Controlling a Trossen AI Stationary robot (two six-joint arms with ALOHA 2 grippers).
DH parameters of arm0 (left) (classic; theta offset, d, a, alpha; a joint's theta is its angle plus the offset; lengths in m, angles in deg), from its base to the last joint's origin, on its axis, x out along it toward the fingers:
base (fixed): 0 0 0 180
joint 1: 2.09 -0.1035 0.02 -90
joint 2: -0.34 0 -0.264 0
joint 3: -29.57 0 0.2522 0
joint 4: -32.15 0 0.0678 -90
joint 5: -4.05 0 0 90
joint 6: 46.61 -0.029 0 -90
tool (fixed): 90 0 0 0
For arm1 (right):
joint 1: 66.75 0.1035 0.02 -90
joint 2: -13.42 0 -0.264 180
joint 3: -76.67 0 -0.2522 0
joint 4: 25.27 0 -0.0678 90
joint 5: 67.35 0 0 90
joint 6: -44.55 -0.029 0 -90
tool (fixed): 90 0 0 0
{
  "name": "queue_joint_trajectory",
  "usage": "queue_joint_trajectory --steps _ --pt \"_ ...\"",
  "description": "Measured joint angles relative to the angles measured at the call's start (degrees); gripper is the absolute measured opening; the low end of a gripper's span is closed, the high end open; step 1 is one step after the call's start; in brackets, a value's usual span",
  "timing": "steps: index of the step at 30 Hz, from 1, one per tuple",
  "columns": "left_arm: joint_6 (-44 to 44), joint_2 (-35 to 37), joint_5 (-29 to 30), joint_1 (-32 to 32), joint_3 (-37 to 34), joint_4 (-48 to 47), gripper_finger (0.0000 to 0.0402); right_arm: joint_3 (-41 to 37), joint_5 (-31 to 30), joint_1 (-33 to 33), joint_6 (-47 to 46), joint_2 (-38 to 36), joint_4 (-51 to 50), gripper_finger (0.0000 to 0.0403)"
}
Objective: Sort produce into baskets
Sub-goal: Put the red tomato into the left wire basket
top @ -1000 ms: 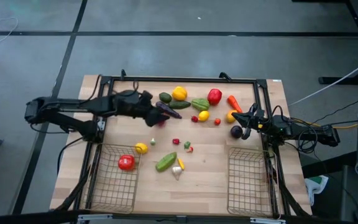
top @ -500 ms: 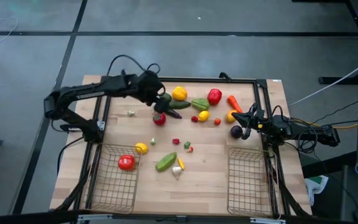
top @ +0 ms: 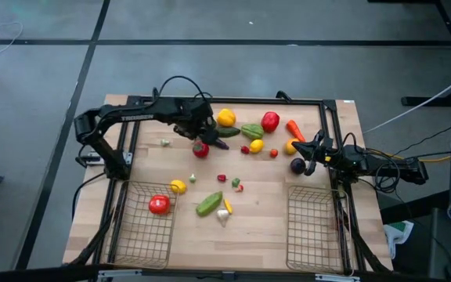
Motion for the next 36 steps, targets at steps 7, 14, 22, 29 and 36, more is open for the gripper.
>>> queue_joint_trajectory --steps 7,14,22,29,36 --pt "-2.95 -0.76 0.97 -0.24 0.00 -2.76 0.0381 0.00 0.00 0.01 0.00 0.00 0.00 0.0001" --pt "-2.08 -2.06 3.24 0.22 0.00 -1.76 0.0381 0.01 -0.02 0.01 0.00 0.00 0.00 0.0001" --pt "-1.88 -7.90 3.57 1.00 -0.04 -2.00 0.0381 0.00 0.00 0.01 0.00 0.00 0.00 0.0001" --pt "-1.83 -10.49 3.89 0.97 -0.04 -2.35 0.0381 0.02 -0.01 -0.01 0.00 0.01 0.00 0.0001" --pt "-2.23 -10.45 3.91 1.29 -0.04 -2.34 0.0381 0.00 -0.01 -0.01 0.00 0.02 0.00 0.0001"
